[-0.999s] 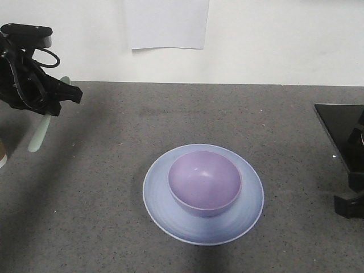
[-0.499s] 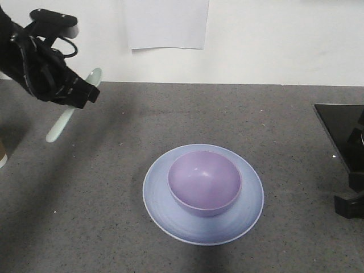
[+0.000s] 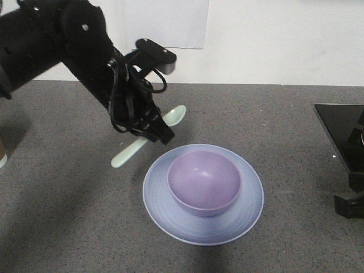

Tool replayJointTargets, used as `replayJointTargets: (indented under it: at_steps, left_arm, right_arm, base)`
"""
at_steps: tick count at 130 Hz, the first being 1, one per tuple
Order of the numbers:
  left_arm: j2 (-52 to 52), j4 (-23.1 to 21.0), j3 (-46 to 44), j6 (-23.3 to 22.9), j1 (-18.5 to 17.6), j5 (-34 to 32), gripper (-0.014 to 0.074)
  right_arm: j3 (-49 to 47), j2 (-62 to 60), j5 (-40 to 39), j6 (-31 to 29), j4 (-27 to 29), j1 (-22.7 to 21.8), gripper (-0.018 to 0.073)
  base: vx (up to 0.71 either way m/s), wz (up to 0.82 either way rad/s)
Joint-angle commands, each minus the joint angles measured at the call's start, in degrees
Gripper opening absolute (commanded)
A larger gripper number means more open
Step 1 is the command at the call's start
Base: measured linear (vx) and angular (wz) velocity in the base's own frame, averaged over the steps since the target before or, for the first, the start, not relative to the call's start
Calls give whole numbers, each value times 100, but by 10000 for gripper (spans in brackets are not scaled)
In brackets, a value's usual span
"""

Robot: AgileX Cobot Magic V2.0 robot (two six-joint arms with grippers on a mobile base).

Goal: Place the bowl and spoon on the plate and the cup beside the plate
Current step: 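Move the left gripper with the green spoon over the lavender bowl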

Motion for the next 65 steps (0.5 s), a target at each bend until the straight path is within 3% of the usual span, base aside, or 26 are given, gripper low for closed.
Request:
replayJointTargets:
  at_steps: [1,65]
  left_arm:
    - [-156,-67,-171,9,-203,43,-6]
    - [179,-54,-171,9,-835,83,-6]
  right_arm:
    - [-143,-36,-342,6,-80,-13,-8]
    - [-143,-36,-342,6,-80,-13,-8]
  base:
    - [0,0]
    - [0,0]
